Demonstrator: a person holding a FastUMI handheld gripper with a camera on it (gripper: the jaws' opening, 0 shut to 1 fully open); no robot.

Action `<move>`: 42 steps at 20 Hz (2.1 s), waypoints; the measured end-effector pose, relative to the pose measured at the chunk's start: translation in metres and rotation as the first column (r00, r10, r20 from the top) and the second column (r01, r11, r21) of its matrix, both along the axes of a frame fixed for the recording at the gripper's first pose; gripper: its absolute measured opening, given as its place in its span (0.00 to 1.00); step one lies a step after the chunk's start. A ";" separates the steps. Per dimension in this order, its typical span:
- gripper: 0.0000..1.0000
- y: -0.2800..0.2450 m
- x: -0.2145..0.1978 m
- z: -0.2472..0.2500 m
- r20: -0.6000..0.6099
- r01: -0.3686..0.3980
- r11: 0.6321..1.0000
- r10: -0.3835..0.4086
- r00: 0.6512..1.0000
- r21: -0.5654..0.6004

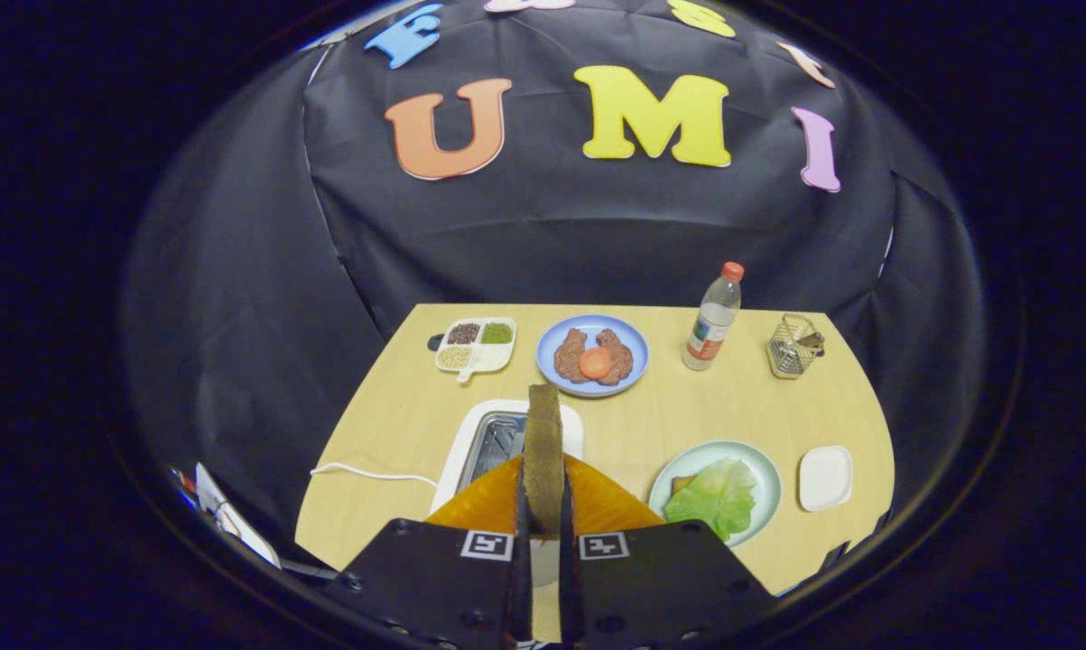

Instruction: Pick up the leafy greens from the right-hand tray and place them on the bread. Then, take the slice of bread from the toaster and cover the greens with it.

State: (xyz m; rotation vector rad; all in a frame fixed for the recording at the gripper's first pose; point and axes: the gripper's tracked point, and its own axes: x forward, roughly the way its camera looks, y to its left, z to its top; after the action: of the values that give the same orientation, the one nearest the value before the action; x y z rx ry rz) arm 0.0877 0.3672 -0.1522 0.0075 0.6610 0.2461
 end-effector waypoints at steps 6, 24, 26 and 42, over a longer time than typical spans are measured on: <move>0.12 -0.062 0.010 -0.018 -0.078 0.098 0.995 -0.096 0.992 0.016; 0.12 -0.141 0.053 -0.131 -0.198 0.152 0.987 -0.138 0.970 0.056; 0.12 -0.147 0.054 -0.143 -0.206 0.146 0.988 -0.133 0.969 0.048; 0.43 -0.210 0.073 -0.185 -0.252 0.154 0.983 -0.176 0.951 -0.104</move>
State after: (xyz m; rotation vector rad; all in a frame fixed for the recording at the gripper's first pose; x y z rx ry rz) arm 0.1604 0.1568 -0.3374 0.0153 0.9279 0.0547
